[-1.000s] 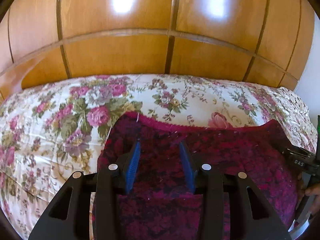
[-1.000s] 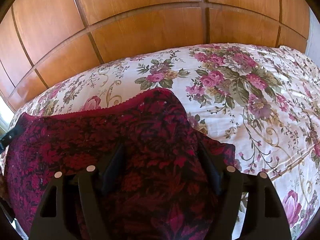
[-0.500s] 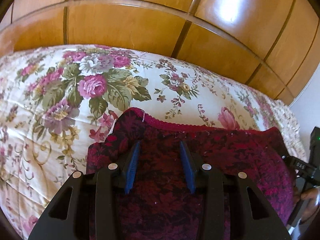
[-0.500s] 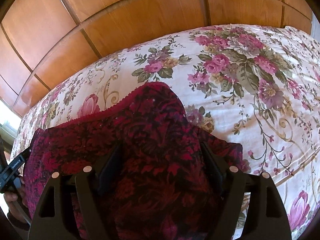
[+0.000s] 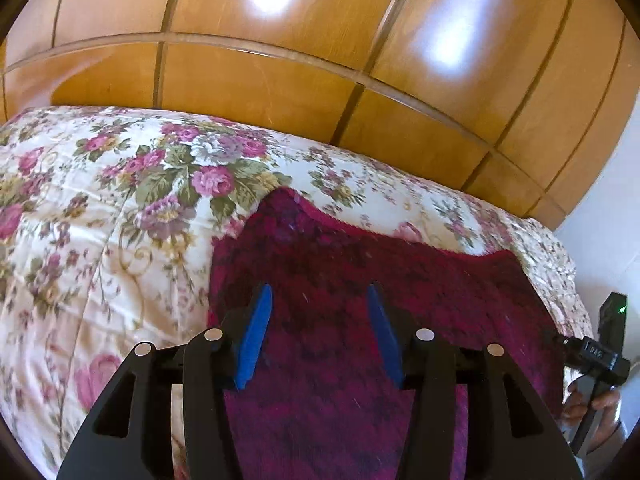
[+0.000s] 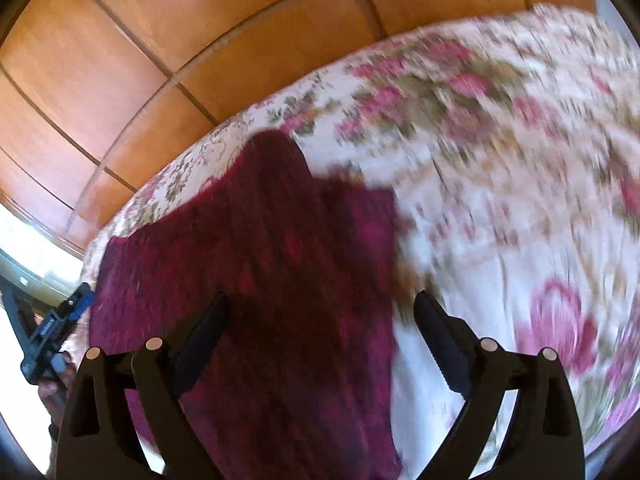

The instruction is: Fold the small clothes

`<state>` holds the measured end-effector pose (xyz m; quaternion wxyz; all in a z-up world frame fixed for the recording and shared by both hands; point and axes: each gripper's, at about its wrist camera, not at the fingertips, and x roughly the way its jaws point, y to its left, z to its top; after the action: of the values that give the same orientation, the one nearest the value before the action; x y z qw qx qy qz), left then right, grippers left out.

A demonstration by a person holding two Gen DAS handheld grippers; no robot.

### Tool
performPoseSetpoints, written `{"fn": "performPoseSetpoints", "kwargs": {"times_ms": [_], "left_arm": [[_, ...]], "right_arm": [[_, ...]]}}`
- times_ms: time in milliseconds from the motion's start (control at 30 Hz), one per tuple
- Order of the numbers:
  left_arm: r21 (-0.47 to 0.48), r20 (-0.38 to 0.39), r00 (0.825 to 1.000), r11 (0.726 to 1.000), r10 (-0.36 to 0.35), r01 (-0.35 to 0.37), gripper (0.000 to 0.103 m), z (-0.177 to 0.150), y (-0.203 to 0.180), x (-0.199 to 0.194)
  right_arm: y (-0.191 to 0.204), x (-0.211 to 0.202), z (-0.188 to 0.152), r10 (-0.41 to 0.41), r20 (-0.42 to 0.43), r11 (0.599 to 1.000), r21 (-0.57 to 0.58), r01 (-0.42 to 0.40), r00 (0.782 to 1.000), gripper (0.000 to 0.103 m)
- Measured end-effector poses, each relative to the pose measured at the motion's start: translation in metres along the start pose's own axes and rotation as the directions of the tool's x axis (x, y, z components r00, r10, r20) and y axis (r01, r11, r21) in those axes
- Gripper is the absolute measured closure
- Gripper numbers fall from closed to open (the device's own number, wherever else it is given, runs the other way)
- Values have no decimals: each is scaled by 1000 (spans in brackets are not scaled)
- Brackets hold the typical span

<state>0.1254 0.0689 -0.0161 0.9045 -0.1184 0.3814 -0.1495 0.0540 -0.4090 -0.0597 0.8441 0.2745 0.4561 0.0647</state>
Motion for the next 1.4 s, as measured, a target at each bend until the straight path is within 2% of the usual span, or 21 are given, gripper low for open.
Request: {"fn": "performPoseSetpoints", "kwargs": {"times_ms": [133,300,400,533,667,800,967,1067,1267,1367,1400], "left_arm": [[18,-21,998,998,-63,64,54,-19,-22,-11],[89,-79,986,984,-145,151,54,-42,-65,-7],[141,-106,983,976,-150,164,54,-53,-84,1],[168,-151,984,978,-99,124,54,-60,-90,20],[142,-167,979,980,-114,138,54,-59,-84,27],[141,-169,979,980,-118,142,54,-60,-82,30],[79,-184,968,979,-173,190,54,-58,-69,33],[24,-194,954,972,-227,236,54,-55,-58,36],[-51,-193,934,954,-300,296,56,-54,-40,39],[-62,-191,932,952,-307,301,62,-54,-35,38],[-72,-190,931,950,-313,304,65,-53,-31,37]], "right_arm": [[-15,-5,-26,93,-38,994,64,-90,995,9],[-15,-6,-47,161,-65,985,71,-156,985,8],[-14,-7,-55,220,-79,974,82,-213,972,8],[-10,-5,-61,254,-81,966,77,-248,964,9],[-2,0,-62,245,-88,969,56,-241,965,28],[8,-2,-61,283,-94,959,52,-279,955,60],[57,-27,-53,331,-56,940,-64,-334,942,70],[102,-42,-48,380,-41,909,-170,-381,924,71],[191,-35,-53,450,-100,825,-335,-456,887,72],[225,-19,-62,441,-144,794,-398,-460,886,74],[237,-12,-67,424,-156,787,-424,-448,892,75]]}}
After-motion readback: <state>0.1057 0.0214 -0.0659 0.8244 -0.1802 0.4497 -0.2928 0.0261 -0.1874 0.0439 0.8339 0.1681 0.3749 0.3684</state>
